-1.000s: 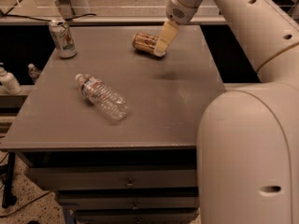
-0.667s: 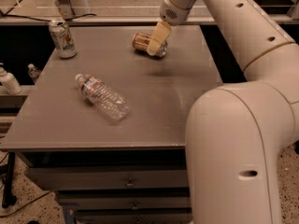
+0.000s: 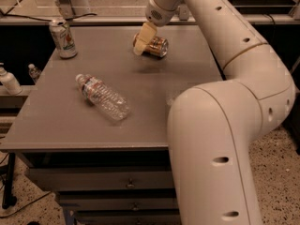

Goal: Place orange can upright

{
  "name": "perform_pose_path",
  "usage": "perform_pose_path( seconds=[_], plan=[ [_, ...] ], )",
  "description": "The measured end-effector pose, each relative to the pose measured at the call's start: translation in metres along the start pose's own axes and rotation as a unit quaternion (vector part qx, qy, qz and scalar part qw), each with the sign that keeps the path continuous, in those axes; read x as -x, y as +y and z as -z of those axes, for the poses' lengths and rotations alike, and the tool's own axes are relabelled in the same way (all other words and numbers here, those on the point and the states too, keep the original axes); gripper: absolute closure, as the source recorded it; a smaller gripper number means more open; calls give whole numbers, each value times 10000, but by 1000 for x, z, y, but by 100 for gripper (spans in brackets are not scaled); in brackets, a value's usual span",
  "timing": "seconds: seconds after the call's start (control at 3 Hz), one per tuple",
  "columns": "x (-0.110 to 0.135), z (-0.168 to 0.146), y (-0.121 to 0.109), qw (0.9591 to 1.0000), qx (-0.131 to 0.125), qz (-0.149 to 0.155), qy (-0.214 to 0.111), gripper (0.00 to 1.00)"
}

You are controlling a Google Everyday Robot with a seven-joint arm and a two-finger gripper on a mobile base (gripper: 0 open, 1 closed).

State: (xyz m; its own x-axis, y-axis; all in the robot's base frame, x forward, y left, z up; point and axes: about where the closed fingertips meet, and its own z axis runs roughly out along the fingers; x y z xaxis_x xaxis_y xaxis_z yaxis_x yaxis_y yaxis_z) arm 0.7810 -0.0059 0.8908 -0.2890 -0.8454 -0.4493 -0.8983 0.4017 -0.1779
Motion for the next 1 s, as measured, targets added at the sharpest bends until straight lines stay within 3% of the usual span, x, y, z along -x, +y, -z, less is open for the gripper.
perform_pose_path(
  seconds=[0.67,1.0],
  plan=[
    [9,-32,3,9996,55,178,211,0],
    [3,-43,-2,9991,13,219,368,17]
  ],
)
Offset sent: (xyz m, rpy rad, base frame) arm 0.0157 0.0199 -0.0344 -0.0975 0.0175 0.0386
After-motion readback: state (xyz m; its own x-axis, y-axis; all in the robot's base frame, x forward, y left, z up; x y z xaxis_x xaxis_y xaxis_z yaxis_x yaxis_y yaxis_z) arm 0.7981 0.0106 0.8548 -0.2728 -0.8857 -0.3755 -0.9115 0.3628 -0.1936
